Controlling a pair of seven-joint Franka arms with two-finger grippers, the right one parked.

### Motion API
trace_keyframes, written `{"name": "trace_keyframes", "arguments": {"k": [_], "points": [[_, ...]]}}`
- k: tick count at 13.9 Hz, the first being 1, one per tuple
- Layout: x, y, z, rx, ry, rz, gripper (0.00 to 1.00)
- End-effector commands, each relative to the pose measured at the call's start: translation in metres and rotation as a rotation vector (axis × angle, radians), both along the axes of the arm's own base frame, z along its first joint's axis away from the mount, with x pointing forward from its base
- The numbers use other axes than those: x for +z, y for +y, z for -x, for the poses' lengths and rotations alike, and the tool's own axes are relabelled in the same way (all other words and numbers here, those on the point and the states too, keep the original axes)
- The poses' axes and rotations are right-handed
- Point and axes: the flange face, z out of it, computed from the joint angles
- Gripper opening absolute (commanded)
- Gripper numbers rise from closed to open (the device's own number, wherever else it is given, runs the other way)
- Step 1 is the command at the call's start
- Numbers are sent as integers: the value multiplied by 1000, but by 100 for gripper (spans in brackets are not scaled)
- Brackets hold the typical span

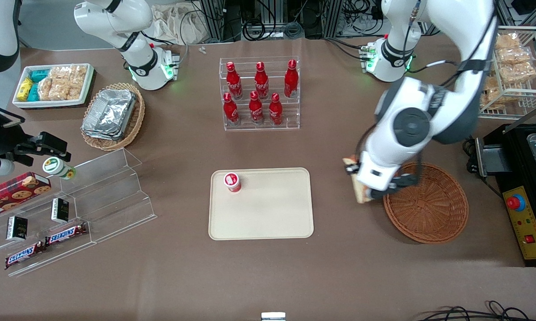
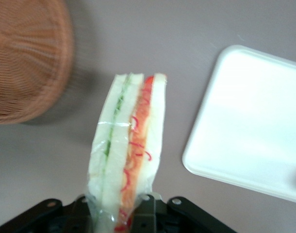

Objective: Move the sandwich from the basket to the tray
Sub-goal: 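Lift the sandwich and carry it over the cream tray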

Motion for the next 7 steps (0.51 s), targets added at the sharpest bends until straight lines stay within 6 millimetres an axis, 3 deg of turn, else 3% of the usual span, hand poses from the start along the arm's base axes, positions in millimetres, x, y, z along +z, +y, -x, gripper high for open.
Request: {"name": "trace_keyframes", "arguments": {"k": [1, 3, 6, 7], "points": [[-26, -66, -2, -139, -24, 56, 0], [-44, -96, -18, -242, -28, 95, 0], [-91, -143, -5, -342, -74, 80, 0], [-102, -147, -7, -367, -129, 61, 0]]}}
